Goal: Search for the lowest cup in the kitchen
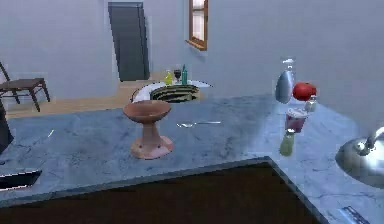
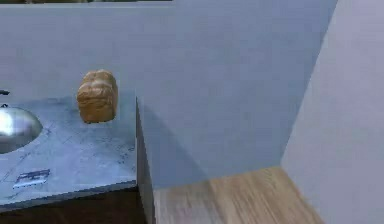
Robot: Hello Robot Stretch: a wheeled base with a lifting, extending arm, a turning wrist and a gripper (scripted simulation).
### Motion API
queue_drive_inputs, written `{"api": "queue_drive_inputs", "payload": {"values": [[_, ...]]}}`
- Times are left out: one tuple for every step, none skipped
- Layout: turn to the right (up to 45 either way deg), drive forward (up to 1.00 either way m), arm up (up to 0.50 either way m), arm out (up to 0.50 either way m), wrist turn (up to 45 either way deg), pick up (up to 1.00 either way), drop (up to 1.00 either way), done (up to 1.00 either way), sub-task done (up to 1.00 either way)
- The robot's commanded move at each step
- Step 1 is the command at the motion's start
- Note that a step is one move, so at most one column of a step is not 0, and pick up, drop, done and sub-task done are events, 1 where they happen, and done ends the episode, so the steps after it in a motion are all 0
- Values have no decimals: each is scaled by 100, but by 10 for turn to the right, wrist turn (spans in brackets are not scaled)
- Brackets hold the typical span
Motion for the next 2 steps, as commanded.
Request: {"api": "queue_drive_inputs", "payload": {"values": [[-450,0,0,0,0,0,0,0,0],[-450,0,0,0,0,0,0,0,0]]}}
